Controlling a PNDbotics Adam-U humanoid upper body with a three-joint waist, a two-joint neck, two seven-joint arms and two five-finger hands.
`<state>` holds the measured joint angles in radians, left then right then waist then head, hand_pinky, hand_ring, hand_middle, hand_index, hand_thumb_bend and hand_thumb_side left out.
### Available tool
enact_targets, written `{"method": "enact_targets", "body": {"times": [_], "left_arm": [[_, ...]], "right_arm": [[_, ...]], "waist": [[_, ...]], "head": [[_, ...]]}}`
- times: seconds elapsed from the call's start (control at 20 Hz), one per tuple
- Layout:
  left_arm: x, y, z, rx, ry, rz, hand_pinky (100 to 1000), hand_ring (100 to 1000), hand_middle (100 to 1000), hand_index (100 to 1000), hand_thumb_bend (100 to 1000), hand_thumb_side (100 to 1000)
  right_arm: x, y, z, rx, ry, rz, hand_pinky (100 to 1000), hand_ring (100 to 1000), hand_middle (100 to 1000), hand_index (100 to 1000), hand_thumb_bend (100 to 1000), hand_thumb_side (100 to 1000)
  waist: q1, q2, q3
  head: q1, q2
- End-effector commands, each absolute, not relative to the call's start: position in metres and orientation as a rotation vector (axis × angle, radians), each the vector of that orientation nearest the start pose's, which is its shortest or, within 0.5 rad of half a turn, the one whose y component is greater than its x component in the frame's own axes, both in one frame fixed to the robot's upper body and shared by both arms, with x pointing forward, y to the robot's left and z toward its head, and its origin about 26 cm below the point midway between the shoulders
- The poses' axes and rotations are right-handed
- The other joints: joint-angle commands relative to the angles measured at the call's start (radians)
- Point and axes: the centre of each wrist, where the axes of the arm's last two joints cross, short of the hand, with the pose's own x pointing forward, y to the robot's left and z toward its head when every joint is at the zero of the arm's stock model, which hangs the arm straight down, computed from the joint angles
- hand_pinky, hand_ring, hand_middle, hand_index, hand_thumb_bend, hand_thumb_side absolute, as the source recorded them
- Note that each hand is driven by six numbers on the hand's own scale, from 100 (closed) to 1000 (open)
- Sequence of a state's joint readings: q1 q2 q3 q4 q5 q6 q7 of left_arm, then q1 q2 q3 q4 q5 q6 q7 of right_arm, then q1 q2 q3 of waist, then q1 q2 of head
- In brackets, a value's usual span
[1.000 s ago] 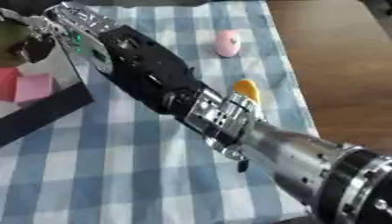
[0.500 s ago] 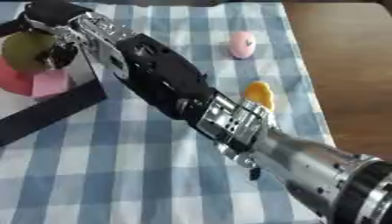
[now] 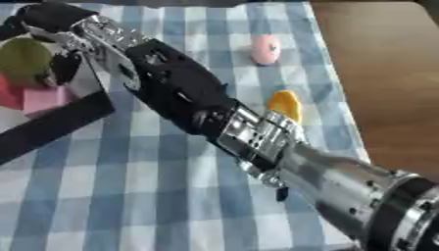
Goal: Pick up objects on the table and place them in the box.
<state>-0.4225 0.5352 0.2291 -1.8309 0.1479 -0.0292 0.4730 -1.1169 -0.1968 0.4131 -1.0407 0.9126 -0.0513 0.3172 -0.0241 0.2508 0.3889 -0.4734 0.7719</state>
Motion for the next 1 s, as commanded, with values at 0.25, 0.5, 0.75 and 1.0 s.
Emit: {"method": "enact_targets", "body": {"times": [0.25, 0.5, 0.75, 1.0], "left_arm": [[0.318, 0.356, 0.261, 0.629, -2.386, 0.275, 859, 938, 807, 847, 100, 783], [0.317, 0.359, 0.260, 0.645, -2.379, 0.270, 859, 939, 807, 847, 100, 782], [0.316, 0.364, 0.257, 0.681, -2.360, 0.273, 859, 941, 810, 848, 100, 783], [0.312, 0.372, 0.252, 0.734, -2.332, 0.269, 859, 941, 810, 848, 100, 785]], "right_arm": [[0.446, -0.087, 0.276, -0.894, -1.847, 1.613, 896, 869, 813, 937, 591, 224], [0.433, -0.090, 0.300, -0.857, -1.943, 1.524, 875, 845, 788, 918, 539, 215], [0.419, -0.108, 0.332, -0.860, -2.030, 1.367, 855, 822, 762, 900, 460, 241], [0.400, -0.147, 0.354, -0.895, -2.057, 1.287, 852, 816, 758, 893, 429, 255]], "waist": [[0.010, -0.025, -0.006], [0.010, -0.033, -0.016], [0.008, -0.049, -0.040], [0.003, -0.068, -0.087]], "head": [[-0.005, -0.002], [-0.006, -0.002], [0.010, -0.002], [0.057, -0.002]]}}
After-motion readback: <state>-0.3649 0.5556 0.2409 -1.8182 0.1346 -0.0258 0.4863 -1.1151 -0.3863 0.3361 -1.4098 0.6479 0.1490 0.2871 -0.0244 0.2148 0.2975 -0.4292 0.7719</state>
